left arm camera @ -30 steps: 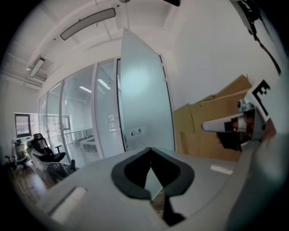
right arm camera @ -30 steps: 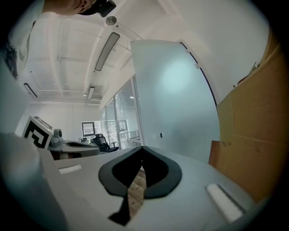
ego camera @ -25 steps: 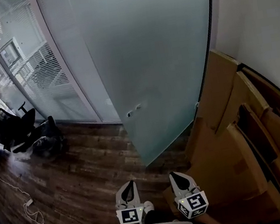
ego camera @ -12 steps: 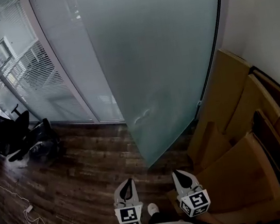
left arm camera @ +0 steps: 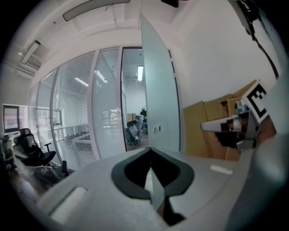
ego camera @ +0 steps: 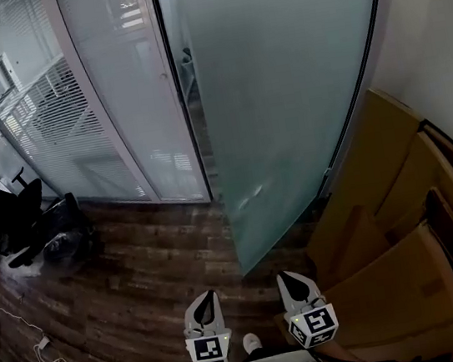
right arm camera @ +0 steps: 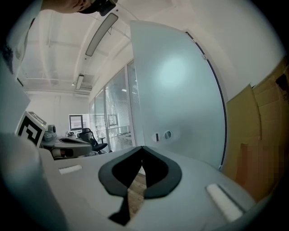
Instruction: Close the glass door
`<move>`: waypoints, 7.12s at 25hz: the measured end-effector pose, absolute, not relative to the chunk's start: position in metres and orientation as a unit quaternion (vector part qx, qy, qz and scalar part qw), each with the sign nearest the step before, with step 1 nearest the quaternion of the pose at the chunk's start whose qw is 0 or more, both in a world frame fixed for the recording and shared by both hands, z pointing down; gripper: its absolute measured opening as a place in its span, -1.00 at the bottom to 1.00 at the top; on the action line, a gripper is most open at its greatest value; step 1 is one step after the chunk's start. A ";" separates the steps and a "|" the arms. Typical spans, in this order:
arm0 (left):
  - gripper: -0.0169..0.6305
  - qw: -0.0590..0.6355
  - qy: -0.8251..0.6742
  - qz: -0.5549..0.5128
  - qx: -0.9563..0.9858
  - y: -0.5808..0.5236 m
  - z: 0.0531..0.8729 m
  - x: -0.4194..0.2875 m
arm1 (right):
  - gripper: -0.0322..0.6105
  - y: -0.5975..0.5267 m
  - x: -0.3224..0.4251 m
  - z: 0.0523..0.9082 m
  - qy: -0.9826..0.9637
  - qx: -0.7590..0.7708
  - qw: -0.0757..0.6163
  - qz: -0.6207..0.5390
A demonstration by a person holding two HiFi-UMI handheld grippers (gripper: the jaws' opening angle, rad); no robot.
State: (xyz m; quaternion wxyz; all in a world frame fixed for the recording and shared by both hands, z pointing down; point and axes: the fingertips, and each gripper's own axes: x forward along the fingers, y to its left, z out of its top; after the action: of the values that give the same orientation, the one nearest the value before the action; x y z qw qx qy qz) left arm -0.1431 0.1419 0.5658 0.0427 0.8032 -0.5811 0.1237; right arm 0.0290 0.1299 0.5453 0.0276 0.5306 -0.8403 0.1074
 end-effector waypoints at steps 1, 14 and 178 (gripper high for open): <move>-0.94 0.042 -0.578 0.125 0.805 0.138 0.566 -0.145 | -0.88 0.127 0.026 0.544 -0.839 0.532 0.027 0.105; -0.94 0.048 -0.566 0.116 0.815 0.112 0.566 -0.147 | -0.88 0.105 0.027 0.542 -0.828 0.549 0.043 0.105; -0.58 0.095 -0.642 0.135 0.748 -0.456 0.612 -0.127 | -0.88 -0.245 0.003 0.552 -0.770 0.623 0.049 0.129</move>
State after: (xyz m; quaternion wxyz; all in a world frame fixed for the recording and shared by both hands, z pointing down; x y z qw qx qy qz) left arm -0.1274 -0.4560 0.6119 0.0955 0.7484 -0.6423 0.1347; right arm 0.0027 -0.2452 0.5519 0.0494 0.6233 -0.7697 0.1290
